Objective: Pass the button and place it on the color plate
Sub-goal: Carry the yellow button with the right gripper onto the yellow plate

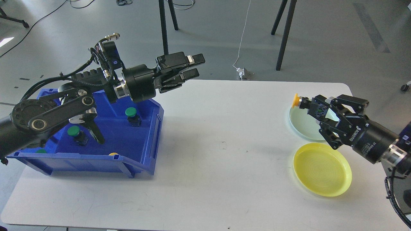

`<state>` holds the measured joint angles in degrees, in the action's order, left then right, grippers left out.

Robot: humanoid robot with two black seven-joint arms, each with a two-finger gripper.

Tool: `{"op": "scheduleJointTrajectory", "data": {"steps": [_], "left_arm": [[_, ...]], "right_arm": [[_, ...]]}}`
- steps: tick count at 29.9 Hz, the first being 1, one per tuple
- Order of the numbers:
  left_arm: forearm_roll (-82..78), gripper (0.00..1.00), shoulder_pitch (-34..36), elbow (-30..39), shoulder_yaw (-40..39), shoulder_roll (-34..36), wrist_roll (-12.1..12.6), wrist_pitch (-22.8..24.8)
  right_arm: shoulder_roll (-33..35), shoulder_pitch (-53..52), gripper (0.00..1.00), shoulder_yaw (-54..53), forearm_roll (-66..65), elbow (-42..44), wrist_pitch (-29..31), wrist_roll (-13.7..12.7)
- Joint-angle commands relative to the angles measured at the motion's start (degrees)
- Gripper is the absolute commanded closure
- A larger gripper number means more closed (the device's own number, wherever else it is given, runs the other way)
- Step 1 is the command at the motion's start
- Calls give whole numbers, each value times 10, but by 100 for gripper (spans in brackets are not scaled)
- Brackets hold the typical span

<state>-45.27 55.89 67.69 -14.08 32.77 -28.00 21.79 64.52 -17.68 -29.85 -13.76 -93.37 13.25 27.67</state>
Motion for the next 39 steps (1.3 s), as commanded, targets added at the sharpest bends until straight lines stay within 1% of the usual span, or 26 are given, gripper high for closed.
{"op": "scheduleJointTrajectory", "data": {"steps": [1, 5, 10, 11, 14, 16, 18, 21, 24, 29, 32, 36, 38, 39], "left_arm": [[2, 22, 0, 0, 0, 0, 0, 0], [2, 22, -1, 1, 1, 0, 0, 1], [3, 22, -2, 1, 1, 0, 0, 1], [2, 22, -2, 1, 1, -1, 0, 1], [3, 22, -3, 1, 0, -1, 0, 1], [3, 22, -3, 1, 0, 0, 0, 0], [3, 22, -3, 1, 0, -1, 0, 1], [3, 22, -3, 1, 0, 0, 0, 0], [4, 22, -3, 1, 0, 0, 0, 0], [5, 21, -3, 1, 0, -1, 0, 0], [5, 21, -3, 1, 0, -1, 0, 0], [9, 21, -4, 1, 0, -1, 0, -1], [18, 20, -4, -1, 0, -4, 0, -2], [25, 20, -4, -3, 0, -5, 0, -1]], "right_arm": [[60, 78, 99, 3, 0, -8, -67, 3], [72, 125, 99, 6, -1, 3, -146, 3], [64, 132, 99, 41, -7, 31, -242, 3], [59, 131, 99, 52, -15, 40, -263, 3], [11, 126, 99, 80, -49, 71, -309, 3], [-11, 126, 98, 84, -68, 88, -314, 3], [-34, 125, 94, 86, -77, 109, -314, 3], [-69, 123, 90, 86, -86, 123, -314, 3], [-84, 117, 84, 86, -96, 128, -312, 3], [-111, 108, 71, 86, -106, 130, -311, 3], [-116, 107, 67, 87, -113, 129, -310, 3], [-117, 109, 57, 88, -117, 129, -308, 3], [-116, 109, 48, 89, -117, 128, -308, 3], [-117, 108, 41, 91, -117, 128, -308, 3]]}}
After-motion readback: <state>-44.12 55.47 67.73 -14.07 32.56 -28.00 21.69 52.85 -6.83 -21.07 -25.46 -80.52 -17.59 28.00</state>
